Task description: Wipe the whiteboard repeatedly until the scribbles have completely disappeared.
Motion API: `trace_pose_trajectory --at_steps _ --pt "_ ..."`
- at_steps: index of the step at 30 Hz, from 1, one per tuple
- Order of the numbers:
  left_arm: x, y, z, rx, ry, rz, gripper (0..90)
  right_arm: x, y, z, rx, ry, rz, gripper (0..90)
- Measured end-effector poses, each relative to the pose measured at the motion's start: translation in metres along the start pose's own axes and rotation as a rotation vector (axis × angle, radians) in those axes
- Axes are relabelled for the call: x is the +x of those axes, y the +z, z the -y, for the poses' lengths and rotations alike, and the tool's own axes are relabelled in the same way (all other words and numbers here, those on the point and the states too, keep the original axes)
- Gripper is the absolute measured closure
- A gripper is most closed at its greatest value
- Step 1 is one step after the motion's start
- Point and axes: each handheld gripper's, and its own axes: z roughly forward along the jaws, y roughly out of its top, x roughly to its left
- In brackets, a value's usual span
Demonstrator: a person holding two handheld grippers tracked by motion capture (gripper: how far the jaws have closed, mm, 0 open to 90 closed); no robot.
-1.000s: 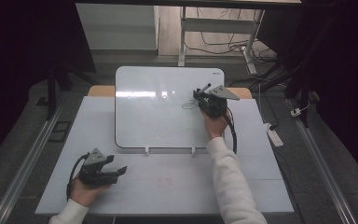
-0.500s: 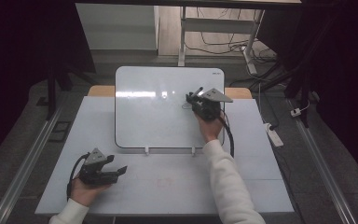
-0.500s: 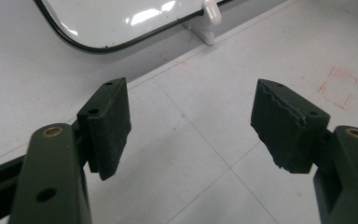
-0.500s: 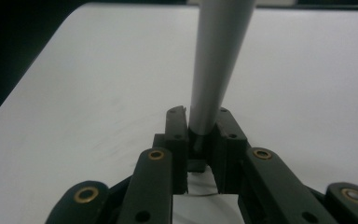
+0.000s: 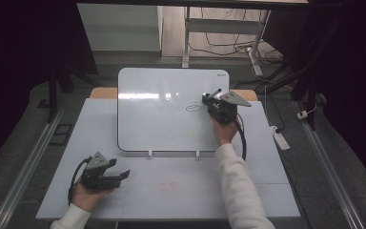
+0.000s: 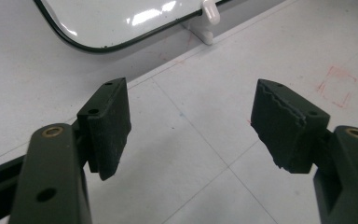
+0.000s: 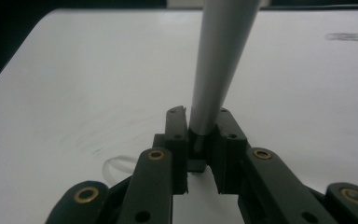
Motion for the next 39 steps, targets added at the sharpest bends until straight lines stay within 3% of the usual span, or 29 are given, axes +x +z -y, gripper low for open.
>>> trace_pose_trajectory --at_steps 1,4,6,7,9,11,12,15,16,17,19,20,21,25,26,28,30,32,33,35,38,39 --pt "0.0 0.001 0.0 0.002 -0.002 0.0 28.9 0.001 0.0 0.001 -0.003 0.004 -0.001 78.2" --pt "0.002 0.002 0.0 0.009 -0.002 0.003 28.9 0.023 0.007 0.007 0.046 -0.086 -0.076 78.2" --pt "0.001 0.002 0.0 0.01 0.002 0.003 28.9 0.03 0.008 0.009 0.062 -0.143 -0.087 78.2" --pt "0.0 0.001 0.0 0.008 0.004 0.002 28.9 0.024 0.007 0.007 0.054 -0.117 -0.082 78.2" --pt "-0.001 0.0 0.0 0.002 0.004 0.002 28.9 0.011 0.004 0.002 0.019 -0.066 -0.023 78.2" --pt "-0.001 0.0 0.0 0.001 0.005 0.002 28.9 0.002 0.004 -0.002 0.0 -0.015 -0.018 78.2" --pt "0.0 0.001 0.0 0.002 0.003 0.004 28.9 0.004 0.005 -0.002 0.004 -0.022 -0.017 78.2" --pt "0.001 0.002 0.0 0.008 0.004 0.004 28.9 0.023 0.011 0.005 0.051 -0.12 -0.103 78.2" --pt "0.001 0.002 0.0 0.009 0.004 0.005 28.9 0.025 0.01 0.005 0.052 -0.131 -0.096 78.2" --pt "0.001 0.002 0.0 0.008 0.005 0.004 28.9 0.019 0.009 0.004 0.046 -0.106 -0.093 78.2" --pt "0.0 0.001 0.0 0.004 0.005 0.005 28.9 0.009 0.004 0.002 0.022 -0.055 -0.033 78.2" --pt "-0.001 0.0 0.0 0.002 0.006 0.005 28.9 0.004 0.001 0.002 0.015 -0.035 -0.024 78.2" --pt "-0.001 0.001 0.0 0.002 0.004 0.006 28.9 0.005 -0.001 0.003 0.019 -0.038 -0.03 78.2" --pt "0.0 0.002 0.0 0.009 0.005 0.006 28.9 0.024 -0.003 0.015 0.077 -0.13 -0.084 78.2" --pt "-0.001 0.001 0.0 0.006 0.006 0.007 28.9 0.023 -0.005 0.016 0.076 -0.13 -0.082 78.2" --pt "-0.001 0.001 0.0 0.005 0.008 0.005 28.9 0.013 -0.009 0.015 0.036 -0.067 -0.034 78.2" --pt "-0.002 0.001 0.0 0.002 0.007 0.004 28.9 0.011 -0.009 0.016 0.017 -0.034 -0.028 78.2" --pt "-0.001 0.002 -0.001 0.006 0.006 0.005 29.0 0.021 -0.005 0.02 0.029 -0.05 -0.07 78.2" --pt "-0.001 0.002 -0.001 0.008 0.006 0.005 28.9 0.03 -0.001 0.022 0.045 -0.09 -0.099 78.2" --pt "-0.001 0.001 0.0 0.006 0.007 0.004 28.9 0.032 0.001 0.02 0.049 -0.115 -0.09 78.2" --pt "-0.001 -0.001 0.0 -0.002 0.005 0.004 28.9 0.012 -0.005 0.015 -0.008 -0.028 -0.011 78.3" --pt "-0.001 -0.001 0.0 -0.003 0.004 0.004 29.0 0.009 -0.006 0.015 -0.016 -0.008 -0.012 78.3"
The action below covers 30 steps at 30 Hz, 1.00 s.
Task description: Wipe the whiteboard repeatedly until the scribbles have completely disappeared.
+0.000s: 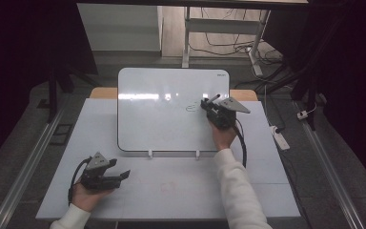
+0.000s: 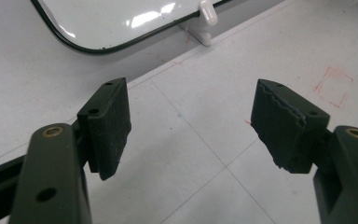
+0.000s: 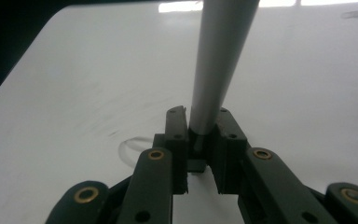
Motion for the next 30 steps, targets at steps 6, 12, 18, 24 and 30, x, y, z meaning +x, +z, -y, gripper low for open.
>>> trace_pose_trajectory --at_steps 6,12,18,24,30 --pt "0.0 0.002 -0.001 0.009 0.004 0.003 29.0 0.035 0.011 0.012 0.062 -0.084 -0.115 78.3" --pt "0.001 0.0 0.0 0.0 0.0 0.001 29.0 0.008 -0.002 0.006 0.016 -0.01 -0.019 78.2" --pt "-0.001 0.001 -0.001 0.002 0.004 0.002 29.0 0.028 0.006 0.011 0.047 -0.08 -0.072 78.2" --pt "0.001 0.002 -0.001 0.005 0.001 0.001 29.0 0.034 0.015 0.008 0.038 -0.053 -0.092 78.3" --pt "0.0 -0.001 -0.001 -0.005 0.001 -0.002 29.0 0.024 0.02 -0.004 0.019 -0.067 -0.044 78.3"
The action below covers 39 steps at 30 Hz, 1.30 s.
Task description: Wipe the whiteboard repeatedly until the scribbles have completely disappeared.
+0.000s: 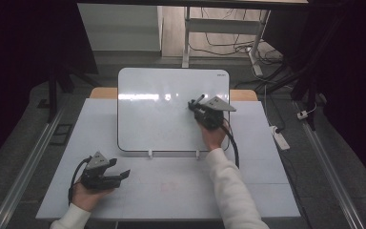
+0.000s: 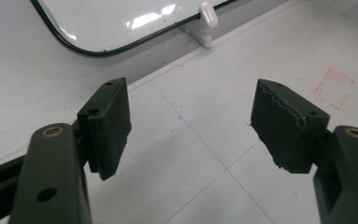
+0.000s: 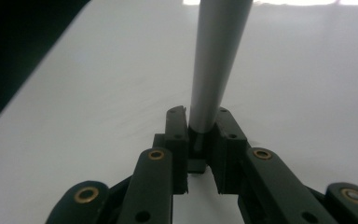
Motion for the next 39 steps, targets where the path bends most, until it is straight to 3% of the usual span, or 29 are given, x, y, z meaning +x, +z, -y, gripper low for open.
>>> trace_pose_trajectory --at_steps 3,4,6,7,9,13,14,15,18,19,20,23,25,27,29,30,31,34,36,37,39 --pt "0.001 0.001 0.0 0.001 -0.001 0.001 29.0 -0.014 -0.004 -0.004 -0.022 0.057 0.023 78.3" --pt "0.001 0.001 0.0 0.001 -0.002 0.003 29.0 -0.01 -0.002 -0.003 -0.013 0.044 0.012 78.3" --pt "0.001 0.002 0.0 0.004 -0.002 0.003 29.0 0.005 0.004 0.002 0.014 0.02 -0.057 78.3" --pt "0.001 0.002 0.0 0.004 -0.003 0.003 29.0 0.015 0.007 0.005 0.034 -0.014 -0.084 78.3" --pt "0.0 0.001 0.0 0.004 0.0 0.001 29.0 0.023 0.011 0.004 0.052 -0.068 -0.092 78.3" --pt "0.0 0.0 0.0 -0.002 0.001 0.001 29.0 0.003 0.009 -0.004 0.005 0.014 -0.024 78.3" --pt "0.001 0.0 0.0 0.0 0.001 0.001 29.0 0.002 0.009 -0.005 0.001 0.035 -0.031 78.3" --pt "0.001 0.0 0.0 0.001 0.0 0.002 29.0 0.005 0.009 -0.004 0.01 0.016 -0.034 78.3" --pt "0.002 0.001 0.0 0.002 -0.004 0.002 29.0 0.025 0.012 0.005 0.062 -0.056 -0.114 78.3" --pt "0.001 0.001 0.0 0.002 -0.003 0.002 29.0 0.028 0.012 0.005 0.07 -0.087 -0.11 78.3" --pt "0.001 0.001 0.0 0.002 0.0 0.001 29.0 0.025 0.011 0.003 0.073 -0.088 -0.109 78.3" --pt "-0.001 0.0 0.0 -0.004 0.002 0.001 29.0 0.003 0.002 -0.004 0.038 -0.03 -0.005 78.3" --pt "0.0 0.0 0.0 -0.002 0.001 0.002 29.0 -0.01 -0.004 -0.006 0.022 0.015 0.01 78.3" --pt "0.001 0.002 0.0 0.002 -0.002 0.001 29.0 0.0 -0.003 -0.001 0.055 -0.02 -0.033 78.3" --pt "0.001 0.002 0.0 0.005 -0.001 0.002 29.0 0.018 0.001 0.005 0.103 -0.097 -0.105 78.3" --pt "0.001 0.002 0.0 0.003 0.0 0.0 29.0 0.021 0.001 0.006 0.108 -0.13 -0.105 78.3" --pt "0.0 0.001 0.0 0.002 0.001 0.0 29.0 0.018 0.0 0.004 0.112 -0.127 -0.109 78.3" --pt "-0.001 -0.001 0.0 -0.005 0.0 -0.001 29.0 -0.008 -0.006 -0.003 0.049 -0.02 -0.017 78.3" --pt "0.0 0.0 0.0 -0.004 0.0 -0.002 29.0 -0.018 -0.008 -0.005 0.03 0.021 -0.001 78.3" --pt "0.001 0.001 0.0 -0.001 -0.001 -0.002 29.0 -0.016 -0.008 -0.005 0.03 0.009 0.004 78.3" --pt "0.001 0.002 -0.001 0.0 -0.003 -0.001 29.0 -0.002 -0.004 -0.002 0.059 -0.02 -0.045 78.3"
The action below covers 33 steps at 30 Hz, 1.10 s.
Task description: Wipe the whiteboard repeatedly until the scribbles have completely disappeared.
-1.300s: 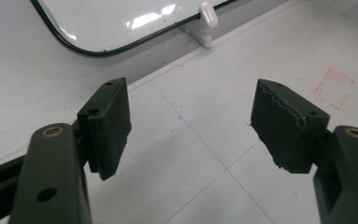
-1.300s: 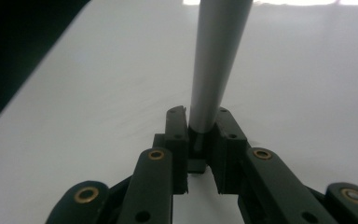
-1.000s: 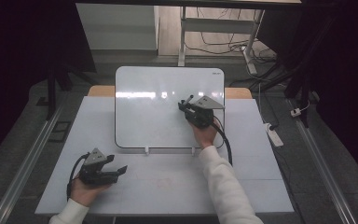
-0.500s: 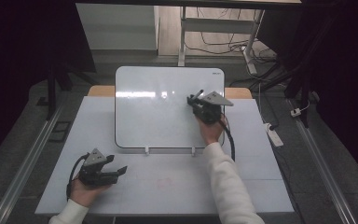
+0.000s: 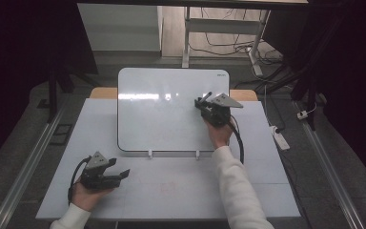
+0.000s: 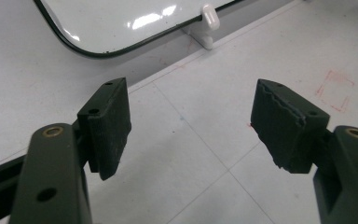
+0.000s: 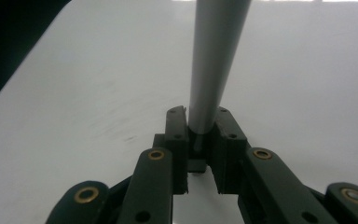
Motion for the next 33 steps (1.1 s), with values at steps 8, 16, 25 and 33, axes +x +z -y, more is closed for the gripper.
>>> trace_pose_trajectory --at_steps 8,16,25,33 --pt "-0.001 -0.002 0.0 -0.006 0.003 0.001 29.0 0.018 0.021 -0.009 -0.007 -0.003 -0.024 78.3" --pt "-0.001 -0.003 0.0 -0.012 0.004 0.0 29.0 0.018 0.014 -0.003 0.031 -0.022 -0.026 78.3" --pt "-0.001 -0.004 -0.001 -0.022 0.0 -0.006 29.0 0.016 -0.008 0.008 0.1 -0.043 -0.034 78.3" --pt "-0.002 -0.004 -0.002 -0.032 -0.001 -0.01 29.0 0.016 -0.046 0.003 0.04 0.006 -0.083 78.3"
